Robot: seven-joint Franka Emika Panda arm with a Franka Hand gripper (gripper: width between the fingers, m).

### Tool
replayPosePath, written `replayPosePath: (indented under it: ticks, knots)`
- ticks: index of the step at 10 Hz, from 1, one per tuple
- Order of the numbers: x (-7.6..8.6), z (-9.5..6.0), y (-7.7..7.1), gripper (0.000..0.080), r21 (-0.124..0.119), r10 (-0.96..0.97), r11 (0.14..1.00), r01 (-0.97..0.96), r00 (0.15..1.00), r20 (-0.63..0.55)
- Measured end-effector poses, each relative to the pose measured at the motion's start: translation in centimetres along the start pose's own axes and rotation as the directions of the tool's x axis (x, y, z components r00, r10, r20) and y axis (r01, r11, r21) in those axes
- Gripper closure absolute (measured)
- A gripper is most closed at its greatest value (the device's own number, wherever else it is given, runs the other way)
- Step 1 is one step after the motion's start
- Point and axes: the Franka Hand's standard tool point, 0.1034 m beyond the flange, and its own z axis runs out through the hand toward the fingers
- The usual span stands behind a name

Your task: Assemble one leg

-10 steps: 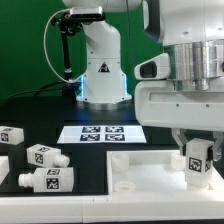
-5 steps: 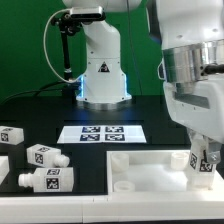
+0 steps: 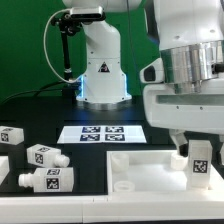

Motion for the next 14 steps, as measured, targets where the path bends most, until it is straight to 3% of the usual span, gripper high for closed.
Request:
replayPosePath:
  ticks: [1,5,6,7,8,9,10,12,14]
  knots:
    - [0.01,-0.12,-0.12,0.0161,-0.005,-0.196,0.981,0.196,0.981,0.002]
    - [-0.47,-0.12,-0.25,0.0150,-0.006,-0.415,0.910,0.415,0.910,-0.007]
    - [-0.55,-0.17,-0.37,0.0150,-0.033,-0.468,0.883,0.468,0.884,0.007]
    - [-0.47,-0.17,-0.43,0.0150,-0.029,-0.448,0.894,0.448,0.894,0.002]
    - [-0.48,-0.15,-0.41,0.0274,-0.029,-0.439,0.898,0.439,0.898,0.002]
    - [-0.50,-0.14,-0.41,0.0412,-0.029,-0.411,0.911,0.411,0.912,0.002]
    - [-0.29,0.05,0.30,0.0497,-0.042,-0.315,0.948,0.315,0.949,0.007]
    - [-0.15,0.04,0.40,0.0502,-0.039,-0.150,0.988,0.150,0.989,0.002]
    - [-0.39,-0.24,0.35,0.0503,-0.032,0.242,0.970,-0.242,0.970,-0.024]
